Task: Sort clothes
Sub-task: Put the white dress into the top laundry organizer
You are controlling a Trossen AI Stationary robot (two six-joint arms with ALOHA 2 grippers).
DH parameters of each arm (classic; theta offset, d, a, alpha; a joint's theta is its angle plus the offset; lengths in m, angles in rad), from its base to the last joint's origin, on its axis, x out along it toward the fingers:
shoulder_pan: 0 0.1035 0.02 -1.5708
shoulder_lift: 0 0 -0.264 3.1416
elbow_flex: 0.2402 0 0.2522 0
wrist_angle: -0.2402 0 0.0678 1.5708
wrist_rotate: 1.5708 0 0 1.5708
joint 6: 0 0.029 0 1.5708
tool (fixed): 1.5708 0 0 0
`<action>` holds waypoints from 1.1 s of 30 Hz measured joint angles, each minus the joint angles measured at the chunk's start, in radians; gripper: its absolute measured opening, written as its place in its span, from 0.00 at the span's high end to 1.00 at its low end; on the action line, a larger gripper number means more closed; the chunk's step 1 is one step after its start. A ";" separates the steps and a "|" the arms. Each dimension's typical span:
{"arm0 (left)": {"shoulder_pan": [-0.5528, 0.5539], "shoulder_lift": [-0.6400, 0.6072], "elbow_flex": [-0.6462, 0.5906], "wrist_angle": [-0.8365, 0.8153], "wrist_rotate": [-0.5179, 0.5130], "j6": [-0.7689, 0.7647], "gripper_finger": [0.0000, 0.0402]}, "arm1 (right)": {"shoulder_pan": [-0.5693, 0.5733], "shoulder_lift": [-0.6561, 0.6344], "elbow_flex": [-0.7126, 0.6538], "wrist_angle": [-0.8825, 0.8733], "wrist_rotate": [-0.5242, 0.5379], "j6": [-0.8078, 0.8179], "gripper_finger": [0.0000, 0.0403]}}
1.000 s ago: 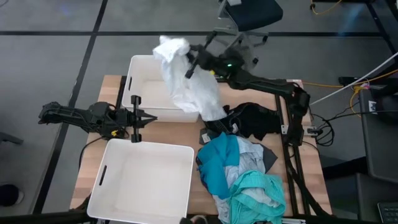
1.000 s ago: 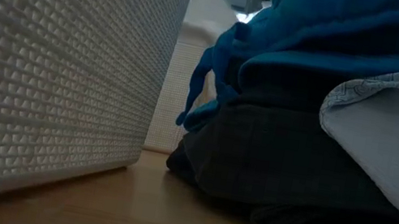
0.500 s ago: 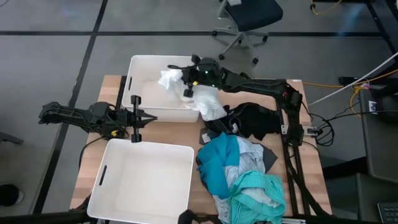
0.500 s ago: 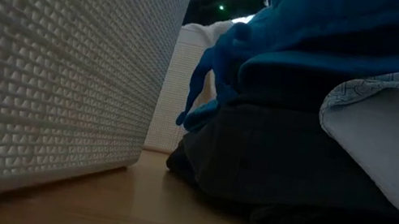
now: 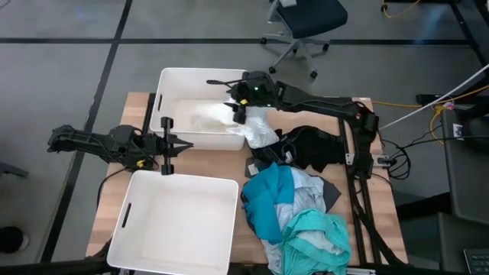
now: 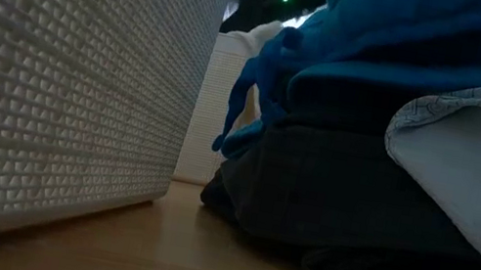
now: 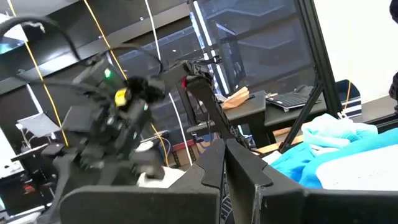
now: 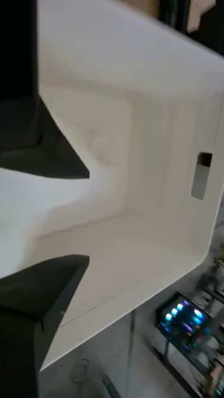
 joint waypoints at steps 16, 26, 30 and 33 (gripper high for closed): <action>0.000 0.000 0.000 -0.002 0.000 0.019 0.99 | 0.212 -0.329 -0.155 -0.685 0.117 0.263 0.45; 0.000 0.000 0.000 -0.008 0.000 0.024 0.99 | 0.232 -0.385 -0.553 -0.381 0.240 0.275 0.48; 0.000 0.000 0.000 -0.008 0.000 0.025 0.99 | 0.233 -0.386 -0.611 -0.366 0.451 0.224 0.48; 0.000 0.000 0.000 -0.008 0.000 0.026 0.99 | 0.212 -0.386 -0.621 -0.366 0.472 0.202 0.48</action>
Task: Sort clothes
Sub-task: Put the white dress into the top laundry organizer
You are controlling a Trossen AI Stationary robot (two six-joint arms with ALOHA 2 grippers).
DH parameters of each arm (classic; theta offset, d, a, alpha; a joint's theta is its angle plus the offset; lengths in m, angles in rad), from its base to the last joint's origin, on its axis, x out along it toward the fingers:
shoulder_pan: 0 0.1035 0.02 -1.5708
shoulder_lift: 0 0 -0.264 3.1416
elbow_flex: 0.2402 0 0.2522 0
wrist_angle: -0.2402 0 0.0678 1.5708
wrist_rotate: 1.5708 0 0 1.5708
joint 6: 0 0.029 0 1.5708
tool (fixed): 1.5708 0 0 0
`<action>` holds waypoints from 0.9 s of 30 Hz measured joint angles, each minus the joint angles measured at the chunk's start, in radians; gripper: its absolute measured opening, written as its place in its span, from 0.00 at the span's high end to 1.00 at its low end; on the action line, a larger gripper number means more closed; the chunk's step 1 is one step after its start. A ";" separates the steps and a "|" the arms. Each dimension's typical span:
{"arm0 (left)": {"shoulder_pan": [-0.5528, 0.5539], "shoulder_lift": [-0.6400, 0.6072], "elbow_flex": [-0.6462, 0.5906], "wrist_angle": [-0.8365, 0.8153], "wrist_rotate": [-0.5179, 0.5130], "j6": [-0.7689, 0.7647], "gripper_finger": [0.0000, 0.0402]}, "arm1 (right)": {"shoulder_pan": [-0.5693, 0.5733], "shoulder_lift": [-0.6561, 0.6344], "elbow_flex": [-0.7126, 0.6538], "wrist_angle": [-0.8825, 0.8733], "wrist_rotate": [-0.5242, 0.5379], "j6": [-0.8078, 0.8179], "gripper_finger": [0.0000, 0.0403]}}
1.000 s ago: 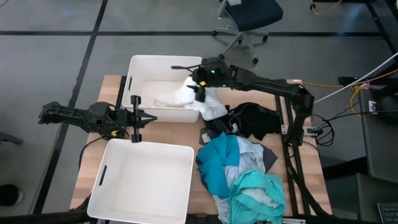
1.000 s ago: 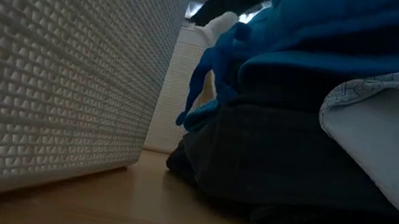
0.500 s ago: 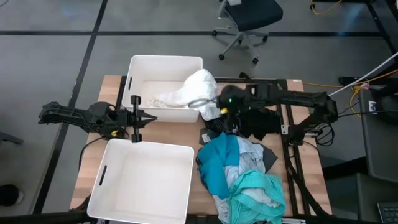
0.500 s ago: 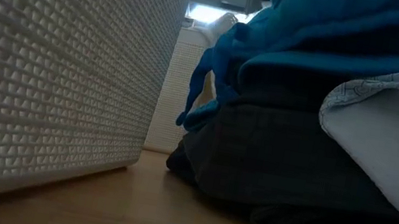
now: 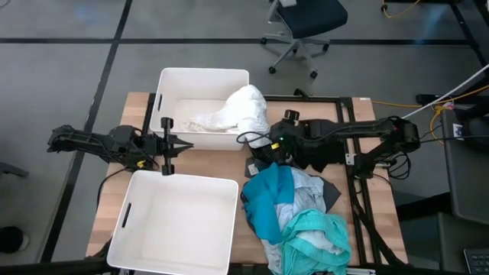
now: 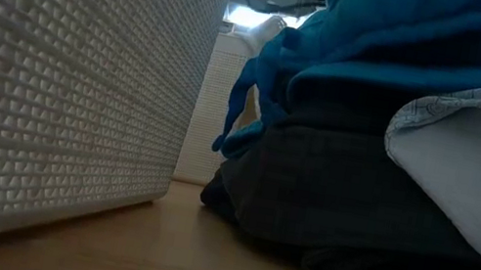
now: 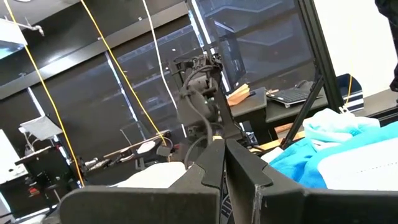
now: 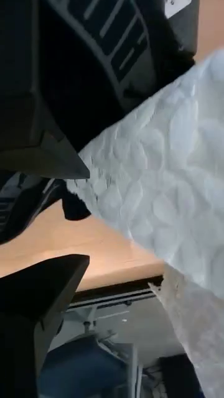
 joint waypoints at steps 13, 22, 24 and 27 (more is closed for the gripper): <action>0.000 0.000 0.000 -0.002 0.000 -0.004 0.99 | -0.128 0.013 -0.102 0.389 -0.371 -0.089 0.48; 0.000 0.000 0.000 0.001 0.000 -0.004 0.99 | -0.124 0.012 -0.170 0.544 -0.474 -0.140 0.79; 0.000 0.000 0.000 0.001 0.000 -0.004 0.99 | -0.124 0.012 -0.170 0.564 -0.496 -0.141 0.91; 0.000 0.000 0.000 0.002 0.000 -0.004 0.99 | -0.124 0.012 -0.169 0.580 -0.572 -0.147 0.97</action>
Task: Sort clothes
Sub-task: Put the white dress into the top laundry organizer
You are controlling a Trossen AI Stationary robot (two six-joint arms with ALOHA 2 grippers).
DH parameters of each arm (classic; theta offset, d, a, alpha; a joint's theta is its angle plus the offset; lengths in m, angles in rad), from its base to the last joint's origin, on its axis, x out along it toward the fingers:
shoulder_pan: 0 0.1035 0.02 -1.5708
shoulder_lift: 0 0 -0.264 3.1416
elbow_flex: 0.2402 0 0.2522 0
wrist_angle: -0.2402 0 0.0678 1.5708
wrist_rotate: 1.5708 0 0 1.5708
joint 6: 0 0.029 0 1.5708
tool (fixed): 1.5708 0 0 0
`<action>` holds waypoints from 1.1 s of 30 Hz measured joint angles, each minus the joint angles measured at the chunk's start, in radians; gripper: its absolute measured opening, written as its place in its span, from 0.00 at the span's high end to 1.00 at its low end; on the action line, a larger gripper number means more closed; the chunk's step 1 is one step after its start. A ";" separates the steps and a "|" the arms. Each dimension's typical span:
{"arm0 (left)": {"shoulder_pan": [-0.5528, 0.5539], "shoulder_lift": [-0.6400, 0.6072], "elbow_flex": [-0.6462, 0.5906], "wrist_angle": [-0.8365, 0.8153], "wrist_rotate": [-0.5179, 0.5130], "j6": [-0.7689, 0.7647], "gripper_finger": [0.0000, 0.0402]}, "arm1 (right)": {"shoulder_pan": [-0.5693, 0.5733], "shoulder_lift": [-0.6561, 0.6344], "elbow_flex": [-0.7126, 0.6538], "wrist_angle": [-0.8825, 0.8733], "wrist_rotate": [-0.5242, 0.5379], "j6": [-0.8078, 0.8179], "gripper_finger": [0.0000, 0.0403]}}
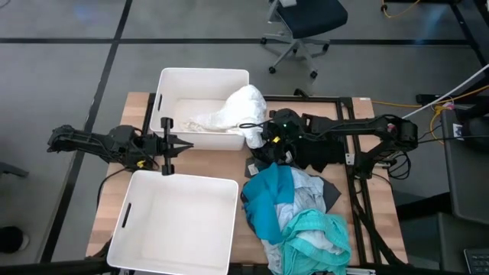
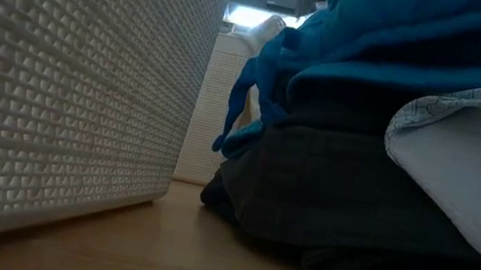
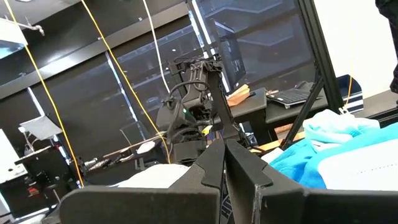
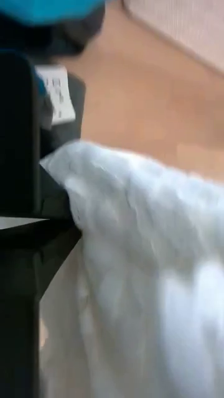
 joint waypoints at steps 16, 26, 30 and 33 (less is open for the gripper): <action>0.000 0.000 0.000 0.004 0.000 0.000 0.99 | 0.001 -0.019 0.205 -0.005 -0.241 0.020 0.99; 0.000 0.000 0.000 0.006 0.000 0.022 0.99 | -0.003 0.002 0.354 0.166 -0.022 -0.057 0.99; 0.000 0.000 0.000 0.007 0.000 0.022 0.99 | -0.028 0.061 0.427 0.178 -0.009 -0.089 0.99; 0.000 0.000 0.000 0.007 0.000 0.022 0.99 | -0.042 0.100 0.475 0.147 0.003 -0.057 0.99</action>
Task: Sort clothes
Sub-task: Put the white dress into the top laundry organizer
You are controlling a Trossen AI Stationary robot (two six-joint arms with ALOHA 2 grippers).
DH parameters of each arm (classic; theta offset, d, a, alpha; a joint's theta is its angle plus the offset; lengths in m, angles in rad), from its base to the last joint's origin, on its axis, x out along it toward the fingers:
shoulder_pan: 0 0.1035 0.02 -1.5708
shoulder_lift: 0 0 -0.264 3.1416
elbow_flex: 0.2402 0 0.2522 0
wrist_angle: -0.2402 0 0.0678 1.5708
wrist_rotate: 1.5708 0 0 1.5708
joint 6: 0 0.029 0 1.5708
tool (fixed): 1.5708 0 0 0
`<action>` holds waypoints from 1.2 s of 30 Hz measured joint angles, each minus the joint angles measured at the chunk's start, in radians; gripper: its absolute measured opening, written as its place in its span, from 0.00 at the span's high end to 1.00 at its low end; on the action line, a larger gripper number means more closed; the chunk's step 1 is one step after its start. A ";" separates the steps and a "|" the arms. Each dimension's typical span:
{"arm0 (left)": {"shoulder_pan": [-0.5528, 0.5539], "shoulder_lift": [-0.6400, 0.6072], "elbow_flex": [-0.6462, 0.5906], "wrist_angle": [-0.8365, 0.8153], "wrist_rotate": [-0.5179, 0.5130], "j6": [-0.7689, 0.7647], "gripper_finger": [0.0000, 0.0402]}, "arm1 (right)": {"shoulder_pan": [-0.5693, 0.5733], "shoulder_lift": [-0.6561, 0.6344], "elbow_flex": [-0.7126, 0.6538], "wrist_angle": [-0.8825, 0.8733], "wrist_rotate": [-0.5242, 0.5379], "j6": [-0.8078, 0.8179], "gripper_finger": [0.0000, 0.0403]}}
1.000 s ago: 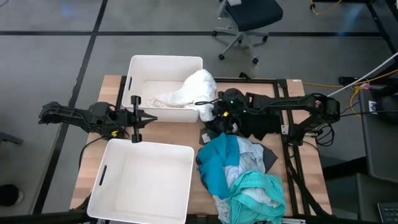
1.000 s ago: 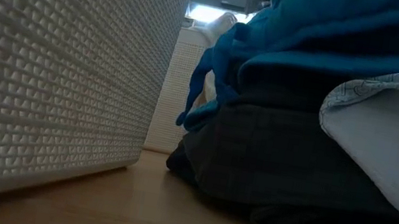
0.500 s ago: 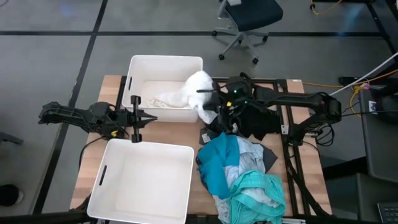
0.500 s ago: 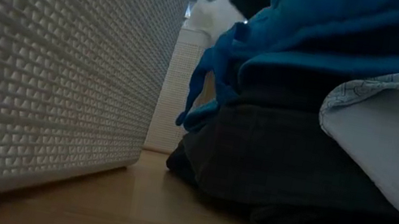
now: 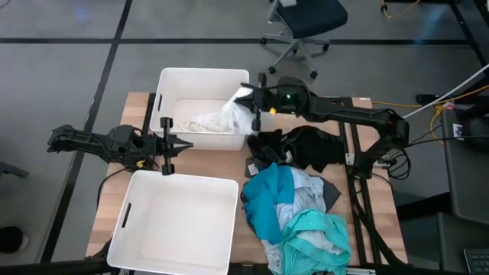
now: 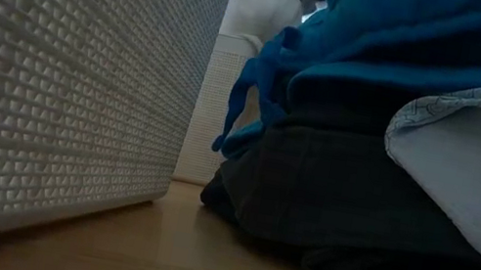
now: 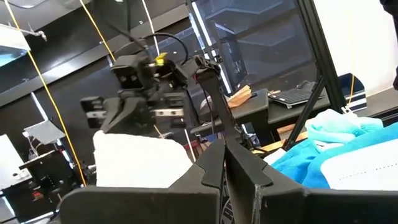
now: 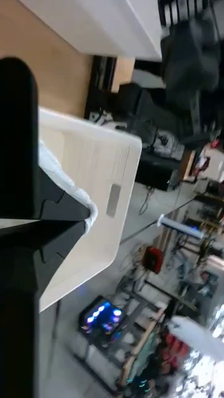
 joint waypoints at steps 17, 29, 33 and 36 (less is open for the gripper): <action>0.000 0.001 0.000 -0.003 0.000 0.005 0.99 | 0.006 0.079 0.063 -0.196 0.065 0.072 0.54; 0.000 0.001 0.000 -0.003 0.000 0.026 0.99 | 0.111 -0.140 0.250 -0.992 0.190 0.208 0.34; 0.000 0.001 0.000 -0.003 0.000 0.025 0.99 | 0.150 -0.168 0.097 -0.981 0.296 0.226 0.34; 0.000 0.001 0.000 -0.004 0.000 0.023 0.99 | 0.161 -0.179 -0.057 -0.825 0.328 0.178 0.34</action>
